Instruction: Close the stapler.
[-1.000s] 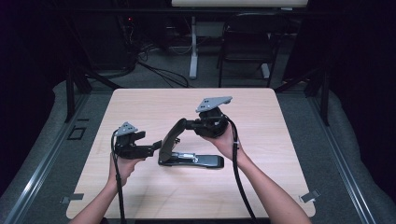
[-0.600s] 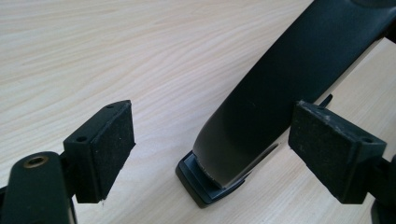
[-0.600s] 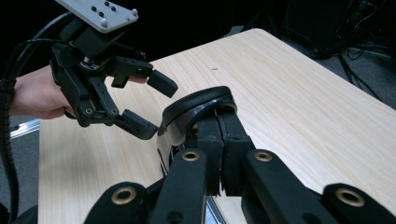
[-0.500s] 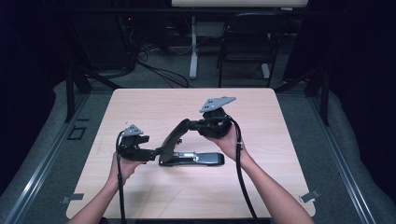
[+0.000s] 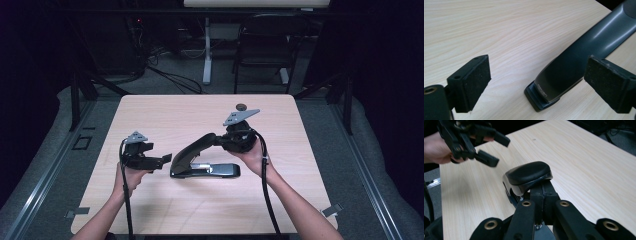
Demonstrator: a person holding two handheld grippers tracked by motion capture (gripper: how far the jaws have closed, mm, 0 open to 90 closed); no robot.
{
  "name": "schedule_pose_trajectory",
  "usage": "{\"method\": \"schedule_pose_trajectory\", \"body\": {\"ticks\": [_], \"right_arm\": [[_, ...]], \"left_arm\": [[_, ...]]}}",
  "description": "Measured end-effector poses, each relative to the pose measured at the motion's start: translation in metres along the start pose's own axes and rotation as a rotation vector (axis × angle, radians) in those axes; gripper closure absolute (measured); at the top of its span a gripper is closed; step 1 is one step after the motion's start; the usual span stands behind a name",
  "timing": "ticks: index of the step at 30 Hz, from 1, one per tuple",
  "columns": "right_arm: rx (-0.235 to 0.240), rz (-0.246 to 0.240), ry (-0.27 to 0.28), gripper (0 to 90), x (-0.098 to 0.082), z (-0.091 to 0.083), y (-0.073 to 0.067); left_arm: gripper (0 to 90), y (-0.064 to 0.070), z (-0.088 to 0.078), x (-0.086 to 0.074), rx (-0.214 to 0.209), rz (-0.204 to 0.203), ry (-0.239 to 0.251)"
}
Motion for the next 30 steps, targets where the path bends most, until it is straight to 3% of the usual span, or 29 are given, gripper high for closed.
{"method": "schedule_pose_trajectory", "body": {"ticks": [12,21,30], "right_arm": [[-0.032,0.049,-0.066,89.8,-0.031,0.000,0.018],[-0.065,0.053,-0.101,89.8,-0.046,-0.004,0.029],[-0.095,0.067,-0.173,89.9,-0.071,-0.002,0.040]], "left_arm": [[4.3,-0.019,0.000,-0.006,0.064,-0.050,-0.019],[3.7,-0.022,0.000,-0.007,0.075,-0.056,-0.023],[3.5,-0.023,0.001,-0.008,0.077,-0.056,-0.031]]}}
Point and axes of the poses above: each handheld gripper's, and its own axes: z roughly forward along the jaws, x roughly out of its top, y roughly to its right, the point moved 10 cm from there along z, roughly forward along the jaws, and after that the axes turned 3 degrees about z, right-handed, at the moved point
